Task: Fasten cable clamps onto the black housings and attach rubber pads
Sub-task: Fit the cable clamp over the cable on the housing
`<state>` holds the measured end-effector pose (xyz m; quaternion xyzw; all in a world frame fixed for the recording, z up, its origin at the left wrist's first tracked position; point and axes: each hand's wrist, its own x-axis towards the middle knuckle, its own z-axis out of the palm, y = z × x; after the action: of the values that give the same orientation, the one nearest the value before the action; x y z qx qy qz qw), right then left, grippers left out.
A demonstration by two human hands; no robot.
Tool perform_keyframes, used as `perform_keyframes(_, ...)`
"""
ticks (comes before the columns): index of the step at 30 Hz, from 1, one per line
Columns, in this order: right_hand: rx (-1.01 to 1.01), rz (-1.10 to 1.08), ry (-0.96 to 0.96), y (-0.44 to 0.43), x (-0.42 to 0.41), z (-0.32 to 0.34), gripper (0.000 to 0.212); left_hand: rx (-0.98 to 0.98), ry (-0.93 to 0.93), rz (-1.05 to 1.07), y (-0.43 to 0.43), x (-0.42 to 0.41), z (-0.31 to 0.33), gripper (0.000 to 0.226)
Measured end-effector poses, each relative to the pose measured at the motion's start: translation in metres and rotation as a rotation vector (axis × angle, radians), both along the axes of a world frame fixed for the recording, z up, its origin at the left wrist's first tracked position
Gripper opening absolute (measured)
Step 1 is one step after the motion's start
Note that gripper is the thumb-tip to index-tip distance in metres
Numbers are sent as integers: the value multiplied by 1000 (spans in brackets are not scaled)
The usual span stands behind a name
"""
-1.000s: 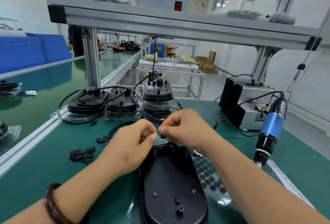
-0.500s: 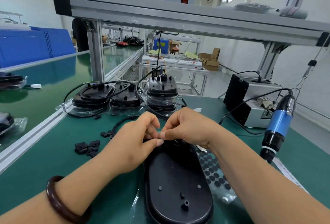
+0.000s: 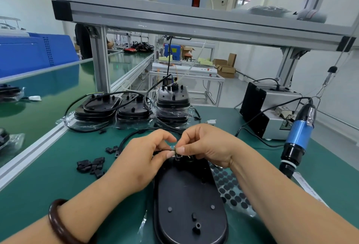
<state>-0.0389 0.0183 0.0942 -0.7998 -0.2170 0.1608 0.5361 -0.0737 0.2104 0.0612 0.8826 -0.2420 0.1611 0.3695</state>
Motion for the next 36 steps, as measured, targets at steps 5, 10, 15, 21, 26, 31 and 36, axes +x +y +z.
perform_keyframes(5, -69, 55, -84, 4, -4, 2, 22, 16, 89, -52, 2, 1, -2, 28)
perform_keyframes(10, -9, 5, -39, 4, -1, -1, 23, 15, 203, -121, 7, 3, 0, 25)
perform_keyframes(15, 37, -51, 22, 1, 2, -7, 24, 21, 112, 5, -1, 4, -4, 19)
perform_keyframes(21, 251, -318, 61, -31, 17, 10, 8, 71, 8, 25, 1, 1, -5, 17)
perform_keyframes(26, 230, -723, 55, -72, 32, 5, 7, 64, 32, 2, 3, 0, -3, 15)
perform_keyframes(31, -513, -686, -101, -79, 35, -2, 18, 46, 51, -9, 4, 0, -2, 12)
perform_keyframes(36, -981, -523, -214, -67, 28, 1, 32, 41, 54, -12, 4, -1, -3, 12)
